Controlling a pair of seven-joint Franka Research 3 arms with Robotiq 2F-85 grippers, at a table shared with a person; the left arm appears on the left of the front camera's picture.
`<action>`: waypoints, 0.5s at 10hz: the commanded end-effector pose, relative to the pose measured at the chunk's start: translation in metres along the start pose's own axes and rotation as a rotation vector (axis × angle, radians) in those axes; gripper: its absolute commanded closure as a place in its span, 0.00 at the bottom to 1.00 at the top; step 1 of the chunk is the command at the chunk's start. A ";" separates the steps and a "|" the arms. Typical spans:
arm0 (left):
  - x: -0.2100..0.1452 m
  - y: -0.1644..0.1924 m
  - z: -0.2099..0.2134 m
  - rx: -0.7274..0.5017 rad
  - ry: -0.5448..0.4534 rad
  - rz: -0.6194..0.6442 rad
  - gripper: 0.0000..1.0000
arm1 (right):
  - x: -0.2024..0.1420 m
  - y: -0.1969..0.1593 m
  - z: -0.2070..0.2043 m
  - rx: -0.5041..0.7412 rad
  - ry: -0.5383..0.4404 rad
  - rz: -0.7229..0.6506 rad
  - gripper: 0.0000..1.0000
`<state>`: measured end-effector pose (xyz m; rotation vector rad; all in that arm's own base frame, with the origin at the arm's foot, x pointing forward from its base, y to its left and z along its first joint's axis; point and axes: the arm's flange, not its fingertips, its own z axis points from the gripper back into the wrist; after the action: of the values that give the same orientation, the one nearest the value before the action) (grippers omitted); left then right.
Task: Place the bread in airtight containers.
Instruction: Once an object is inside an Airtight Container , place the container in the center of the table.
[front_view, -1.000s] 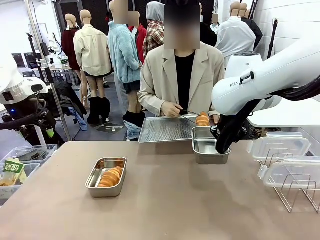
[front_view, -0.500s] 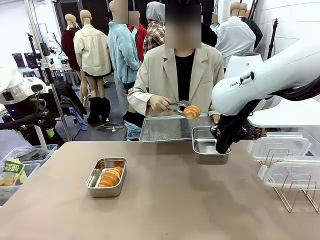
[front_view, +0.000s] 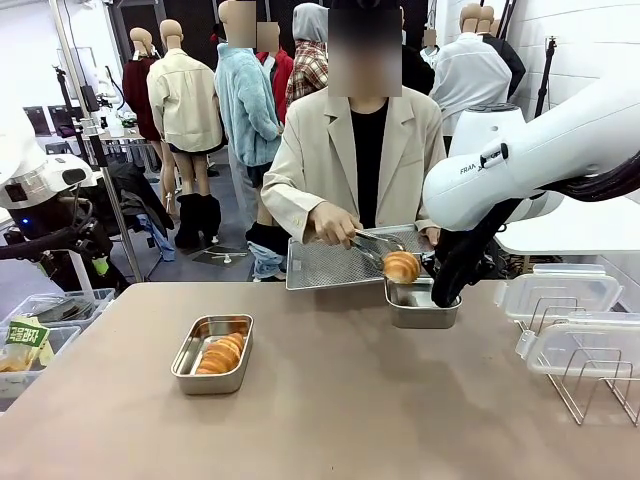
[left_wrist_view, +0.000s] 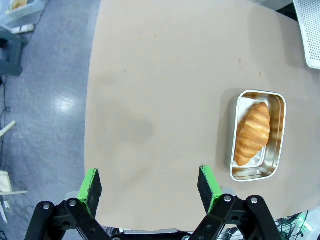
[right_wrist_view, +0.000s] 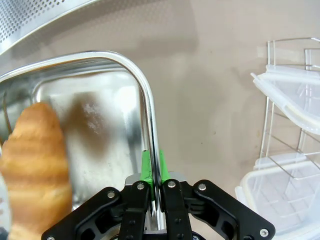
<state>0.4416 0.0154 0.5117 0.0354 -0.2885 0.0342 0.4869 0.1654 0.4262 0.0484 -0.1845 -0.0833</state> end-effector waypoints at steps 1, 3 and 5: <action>0.001 0.000 0.001 0.001 -0.011 0.000 0.00 | 0.000 0.001 0.001 0.010 -0.022 0.001 1.00; 0.001 0.000 0.001 0.001 -0.011 0.000 0.00 | 0.000 0.001 0.001 0.010 -0.022 0.001 1.00; 0.001 0.000 0.001 0.001 -0.011 0.000 0.00 | 0.000 0.001 0.001 0.010 -0.022 0.001 1.00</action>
<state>0.4416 0.0154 0.5117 0.0354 -0.2885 0.0342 0.4869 0.1654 0.4262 0.0483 -0.1844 -0.0833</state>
